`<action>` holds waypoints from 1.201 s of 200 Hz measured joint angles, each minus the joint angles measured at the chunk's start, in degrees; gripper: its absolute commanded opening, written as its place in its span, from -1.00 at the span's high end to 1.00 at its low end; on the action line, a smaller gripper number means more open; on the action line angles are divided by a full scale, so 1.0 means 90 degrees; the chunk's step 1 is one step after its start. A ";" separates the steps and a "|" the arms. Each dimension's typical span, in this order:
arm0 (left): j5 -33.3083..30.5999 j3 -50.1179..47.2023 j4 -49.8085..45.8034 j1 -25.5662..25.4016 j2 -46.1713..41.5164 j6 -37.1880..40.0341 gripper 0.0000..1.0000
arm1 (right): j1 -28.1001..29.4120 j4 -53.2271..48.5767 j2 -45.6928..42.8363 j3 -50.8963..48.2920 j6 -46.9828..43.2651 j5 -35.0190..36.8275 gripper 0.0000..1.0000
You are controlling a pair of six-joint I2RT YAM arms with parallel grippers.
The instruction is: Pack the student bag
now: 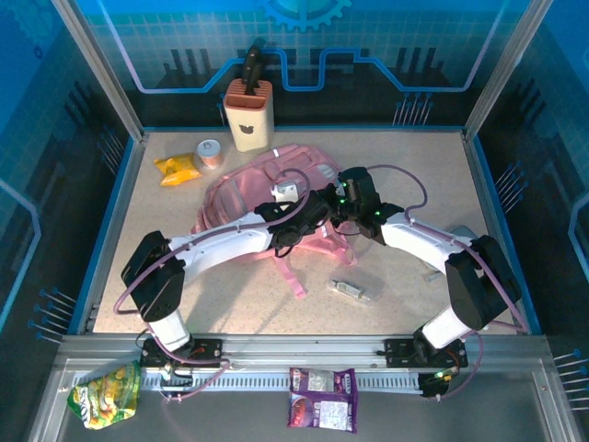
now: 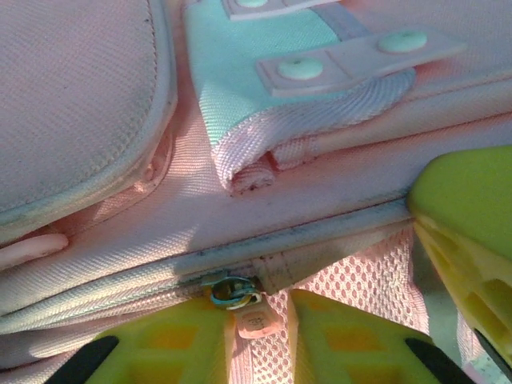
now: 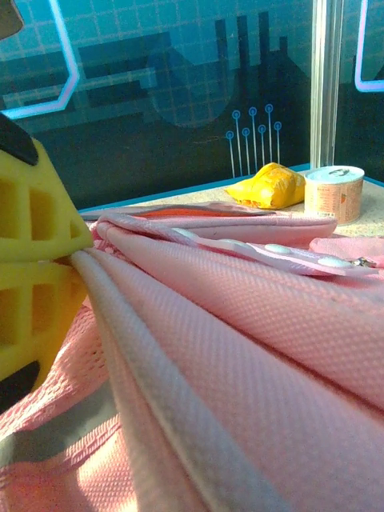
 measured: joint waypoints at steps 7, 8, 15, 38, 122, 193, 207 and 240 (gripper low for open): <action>-0.0022 -0.0010 -0.0019 0.0000 -0.0007 -0.0002 0.57 | 0.0007 0.0000 0.0000 0.0000 0.0000 -0.0002 1.00; -0.0024 -0.0015 -0.0019 0.0000 -0.0010 0.0000 0.57 | 0.0007 0.0000 0.0000 0.0000 0.0000 -0.0002 1.00; -0.0039 -0.0056 -0.0015 0.0000 -0.0034 0.0000 0.57 | 0.0015 0.0000 0.0000 0.0000 0.0000 -0.0005 1.00; -0.0041 -0.0260 -0.0007 0.0029 -0.0204 0.0000 0.53 | 0.0049 -0.0002 0.0000 0.0000 -0.0002 -0.0053 1.00; -0.0070 -0.0678 -0.0022 0.0124 -0.0663 0.0131 0.41 | 0.0070 0.0000 0.0000 0.0000 -0.0002 -0.0124 1.00; 0.0141 -0.0799 0.0214 0.0136 -0.0668 0.0763 0.37 | 0.0070 -0.0015 0.0000 0.0000 -0.0002 -0.0121 1.00; 0.0160 -0.0799 0.0240 0.0146 -0.0665 0.0821 0.41 | 0.0070 -0.0012 0.0000 0.0000 -0.0002 -0.0119 1.00; 0.0216 -0.0799 0.0250 0.0197 -0.0617 0.0840 0.48 | 0.0070 -0.0019 0.0000 0.0000 -0.0002 -0.0119 1.00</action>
